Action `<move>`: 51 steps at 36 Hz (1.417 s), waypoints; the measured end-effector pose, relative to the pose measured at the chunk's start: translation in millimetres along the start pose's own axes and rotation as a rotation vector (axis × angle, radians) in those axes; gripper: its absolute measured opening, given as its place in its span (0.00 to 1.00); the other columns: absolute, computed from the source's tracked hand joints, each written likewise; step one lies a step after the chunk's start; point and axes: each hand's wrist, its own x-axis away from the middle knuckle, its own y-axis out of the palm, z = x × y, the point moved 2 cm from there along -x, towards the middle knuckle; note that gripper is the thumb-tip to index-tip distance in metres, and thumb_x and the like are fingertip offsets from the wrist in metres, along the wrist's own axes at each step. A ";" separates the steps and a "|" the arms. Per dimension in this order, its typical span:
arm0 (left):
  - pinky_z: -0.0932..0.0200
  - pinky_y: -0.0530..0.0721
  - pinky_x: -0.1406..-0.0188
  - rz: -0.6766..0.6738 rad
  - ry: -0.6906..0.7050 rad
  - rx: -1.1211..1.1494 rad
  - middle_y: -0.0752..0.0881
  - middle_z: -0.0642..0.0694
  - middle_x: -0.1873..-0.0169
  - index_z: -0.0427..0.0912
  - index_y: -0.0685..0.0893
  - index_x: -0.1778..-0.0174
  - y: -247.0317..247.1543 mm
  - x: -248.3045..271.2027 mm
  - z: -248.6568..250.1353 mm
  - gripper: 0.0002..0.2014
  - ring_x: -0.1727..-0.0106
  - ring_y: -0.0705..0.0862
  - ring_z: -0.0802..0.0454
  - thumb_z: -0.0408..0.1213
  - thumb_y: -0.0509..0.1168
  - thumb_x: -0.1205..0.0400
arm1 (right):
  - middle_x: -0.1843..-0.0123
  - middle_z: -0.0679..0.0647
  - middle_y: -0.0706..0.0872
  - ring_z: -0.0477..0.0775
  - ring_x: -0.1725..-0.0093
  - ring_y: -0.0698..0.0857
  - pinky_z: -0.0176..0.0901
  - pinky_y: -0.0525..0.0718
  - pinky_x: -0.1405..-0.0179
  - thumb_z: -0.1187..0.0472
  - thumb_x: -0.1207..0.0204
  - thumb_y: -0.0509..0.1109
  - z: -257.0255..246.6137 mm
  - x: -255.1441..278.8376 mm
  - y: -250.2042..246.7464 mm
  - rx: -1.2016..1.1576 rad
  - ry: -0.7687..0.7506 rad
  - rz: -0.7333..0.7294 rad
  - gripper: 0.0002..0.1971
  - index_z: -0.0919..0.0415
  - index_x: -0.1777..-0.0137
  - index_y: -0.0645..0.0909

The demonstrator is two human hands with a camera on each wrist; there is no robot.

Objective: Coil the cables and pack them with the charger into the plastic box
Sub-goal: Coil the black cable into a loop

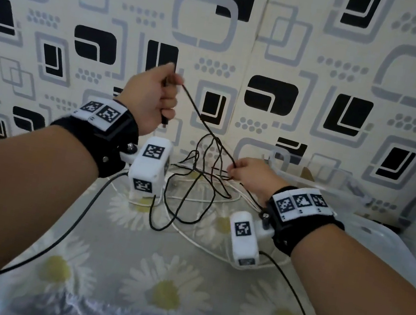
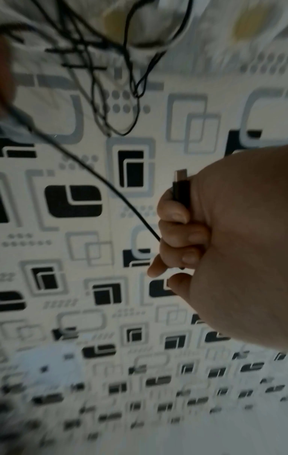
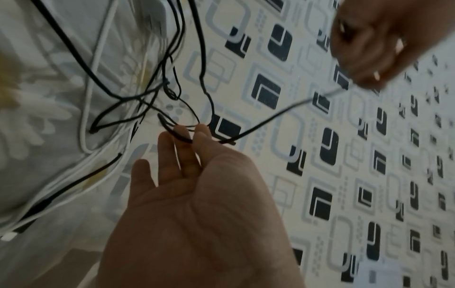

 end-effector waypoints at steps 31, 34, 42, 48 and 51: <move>0.60 0.64 0.72 -0.335 -0.225 -0.272 0.79 0.49 0.69 0.39 0.82 0.44 -1.2 -6.0 -70.7 0.16 0.72 0.69 0.56 0.42 0.50 0.12 | 0.51 0.59 0.82 0.47 0.52 0.82 0.40 0.79 0.41 0.65 0.25 0.74 -33.2 20.4 16.5 -0.120 -0.562 -0.021 0.07 0.53 0.52 0.89; 0.61 0.68 0.73 -0.406 -0.229 -0.378 0.77 0.48 0.69 0.37 0.82 0.46 4.5 0.4 -72.5 0.17 0.72 0.71 0.56 0.41 0.49 0.11 | 0.53 0.57 0.81 0.50 0.49 0.84 0.46 0.81 0.35 0.67 0.25 0.74 -34.9 19.7 17.8 -0.221 -0.552 0.029 0.07 0.53 0.52 0.89; 0.58 0.66 0.71 -0.422 -0.254 -0.442 0.74 0.44 0.75 0.39 0.78 0.58 14.0 9.2 -72.7 0.16 0.75 0.70 0.52 0.39 0.49 0.11 | 0.57 0.62 0.81 0.58 0.58 0.81 0.56 0.84 0.48 0.68 0.30 0.78 -36.8 17.5 16.0 -0.359 -0.575 0.201 0.11 0.48 0.60 0.86; 0.62 0.65 0.75 -0.522 -0.296 -0.478 0.60 0.51 0.79 0.38 0.80 0.61 21.7 12.7 -72.2 0.25 0.79 0.57 0.56 0.52 0.46 0.11 | 0.67 0.50 0.76 0.50 0.66 0.77 0.41 0.80 0.62 0.70 0.29 0.77 -33.4 17.1 7.1 -0.424 -0.546 0.228 0.11 0.54 0.60 0.79; 0.63 0.58 0.79 -0.500 -0.268 -0.494 0.60 0.53 0.81 0.39 0.77 0.64 25.8 15.5 -70.5 0.23 0.80 0.56 0.56 0.51 0.50 0.12 | 0.64 0.49 0.79 0.46 0.66 0.79 0.35 0.80 0.63 0.66 0.22 0.72 -30.8 15.3 3.2 -0.409 -0.549 0.229 0.07 0.54 0.57 0.79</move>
